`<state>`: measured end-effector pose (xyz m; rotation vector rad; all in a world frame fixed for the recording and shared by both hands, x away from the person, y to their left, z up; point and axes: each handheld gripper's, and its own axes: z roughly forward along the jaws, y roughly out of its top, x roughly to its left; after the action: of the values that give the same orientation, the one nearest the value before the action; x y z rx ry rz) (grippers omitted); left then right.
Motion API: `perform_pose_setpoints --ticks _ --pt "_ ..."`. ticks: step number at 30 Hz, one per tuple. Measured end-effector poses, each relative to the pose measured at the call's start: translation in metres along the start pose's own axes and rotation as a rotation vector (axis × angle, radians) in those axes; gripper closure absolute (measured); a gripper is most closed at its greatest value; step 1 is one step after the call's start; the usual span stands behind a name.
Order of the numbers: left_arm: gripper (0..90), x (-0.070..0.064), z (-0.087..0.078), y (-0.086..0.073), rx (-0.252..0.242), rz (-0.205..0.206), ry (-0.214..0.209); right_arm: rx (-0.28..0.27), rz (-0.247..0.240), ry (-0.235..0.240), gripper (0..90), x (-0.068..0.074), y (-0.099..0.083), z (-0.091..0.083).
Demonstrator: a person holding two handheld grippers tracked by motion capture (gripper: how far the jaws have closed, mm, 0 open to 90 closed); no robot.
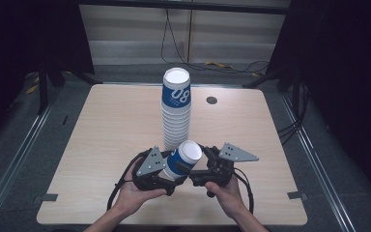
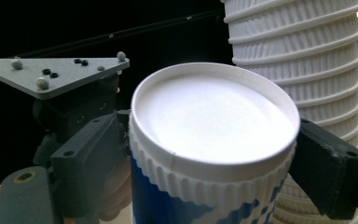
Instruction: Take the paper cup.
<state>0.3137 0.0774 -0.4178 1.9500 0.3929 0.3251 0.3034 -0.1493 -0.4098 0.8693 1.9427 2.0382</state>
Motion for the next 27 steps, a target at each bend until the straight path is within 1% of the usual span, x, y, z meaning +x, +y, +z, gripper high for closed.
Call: perform_pose_setpoints --ticks 3,6,10,16,17,18,19,20,21,23,25,27 --pt "15.9 0.001 -0.001 -0.001 0.004 -0.016 -0.009 -0.001 -0.002 -0.002 13.9 0.000 0.001 -0.001" --pt "16.0 0.003 -0.002 -0.002 0.009 -0.020 -0.013 0.001 -0.002 -0.005 13.9 -0.001 0.002 -0.003" --pt "16.1 0.006 -0.004 -0.003 0.014 -0.031 -0.008 0.011 -0.007 -0.004 13.9 -0.001 0.002 -0.005" --pt "16.4 0.012 -0.009 -0.002 0.033 -0.032 -0.016 0.017 -0.012 -0.009 13.9 -0.002 0.003 -0.008" --pt "16.5 0.013 -0.010 -0.002 0.035 -0.043 -0.018 0.019 -0.013 -0.009 13.9 -0.003 0.004 -0.009" --pt "16.5 0.014 -0.011 -0.001 0.036 -0.040 -0.022 0.021 -0.013 -0.013 13.9 -0.003 0.004 -0.010" --pt "16.5 0.015 -0.012 -0.002 0.039 -0.044 -0.016 0.020 -0.013 -0.009 14.0 -0.003 0.004 -0.011" --pt "16.6 0.017 -0.013 -0.002 0.047 -0.051 -0.014 0.024 -0.016 -0.008 14.0 -0.004 0.004 -0.012" --pt "16.7 0.018 -0.014 -0.002 0.049 -0.061 -0.023 0.029 -0.019 -0.008 14.3 -0.004 0.004 -0.012" --pt "16.9 0.020 -0.015 -0.001 0.063 -0.058 -0.025 0.046 -0.027 -0.008 15.0 -0.004 0.004 -0.013" --pt "17.2 0.021 -0.016 0.000 0.085 -0.060 -0.039 0.065 -0.039 -0.010 15.5 -0.005 0.004 -0.015" --pt "17.2 0.020 -0.017 0.001 0.106 -0.046 -0.032 0.081 -0.042 -0.013 16.0 -0.007 0.003 -0.017"
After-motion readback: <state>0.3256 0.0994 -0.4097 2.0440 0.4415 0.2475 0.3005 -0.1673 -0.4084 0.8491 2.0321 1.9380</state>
